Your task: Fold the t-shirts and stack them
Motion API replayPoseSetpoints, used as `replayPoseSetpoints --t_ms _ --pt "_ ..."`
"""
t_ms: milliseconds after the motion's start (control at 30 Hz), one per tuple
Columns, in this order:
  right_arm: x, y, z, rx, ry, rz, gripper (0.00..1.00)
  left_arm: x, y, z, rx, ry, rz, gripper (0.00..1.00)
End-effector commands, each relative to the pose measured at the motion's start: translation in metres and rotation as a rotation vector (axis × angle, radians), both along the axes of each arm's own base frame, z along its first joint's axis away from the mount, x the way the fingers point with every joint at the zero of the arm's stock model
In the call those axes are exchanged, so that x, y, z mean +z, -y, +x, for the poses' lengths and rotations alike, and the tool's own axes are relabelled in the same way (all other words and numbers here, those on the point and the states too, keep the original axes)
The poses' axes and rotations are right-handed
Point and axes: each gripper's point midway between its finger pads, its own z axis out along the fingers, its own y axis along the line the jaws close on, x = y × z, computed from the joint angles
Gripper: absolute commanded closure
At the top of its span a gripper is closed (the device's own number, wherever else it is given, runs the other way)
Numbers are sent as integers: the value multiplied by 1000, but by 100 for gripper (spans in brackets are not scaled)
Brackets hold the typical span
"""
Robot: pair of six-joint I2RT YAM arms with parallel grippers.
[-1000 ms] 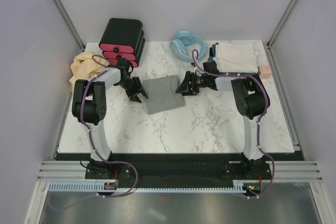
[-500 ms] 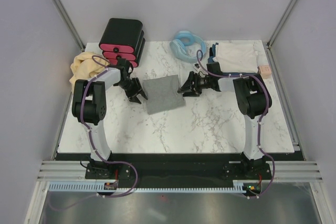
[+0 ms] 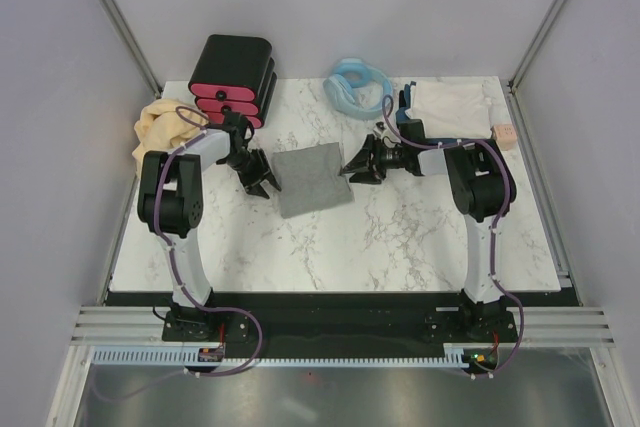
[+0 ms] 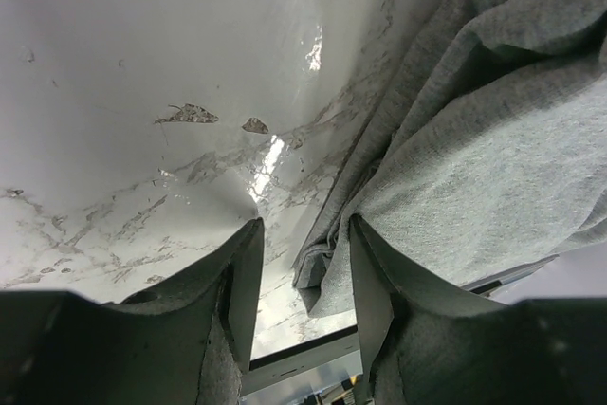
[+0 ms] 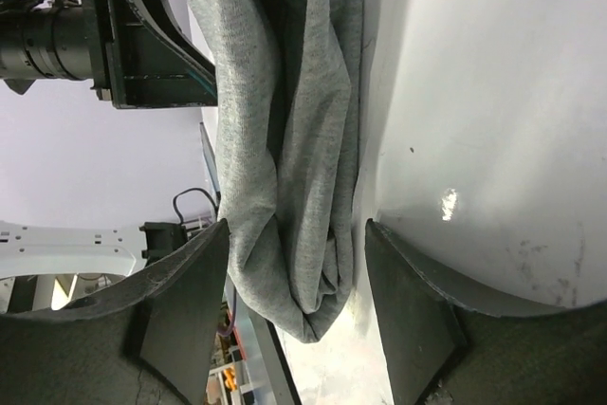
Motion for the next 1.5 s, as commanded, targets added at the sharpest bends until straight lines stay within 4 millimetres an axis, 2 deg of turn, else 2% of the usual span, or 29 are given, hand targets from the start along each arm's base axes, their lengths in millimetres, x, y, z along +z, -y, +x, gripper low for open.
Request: replayPoseSetpoints --t_ms 0,167,433,700,1067,1367,1433,1467 --pt "-5 -15 -2 39 17 17 32 -5 -2 1 -21 -13 22 52" --pt "0 -28 -7 77 25 36 31 -6 -2 -1 -25 -20 28 52" --pt "0 -35 -7 96 5 59 27 -8 -5 -3 -29 -25 42 53" --pt "-19 -39 -12 112 -40 8 26 -4 -4 0 -31 -18 38 53" --pt "-40 -55 -36 178 -46 -171 29 -4 1 1 -46 -16 34 53" --pt "-54 -62 -50 180 -82 -218 42 -3 4 3 -59 -14 30 54" --pt "-56 -64 -52 175 -84 -228 46 -3 4 2 -64 -16 29 54" --pt "-57 -64 -52 171 -85 -233 53 -4 4 2 -67 -20 29 54"
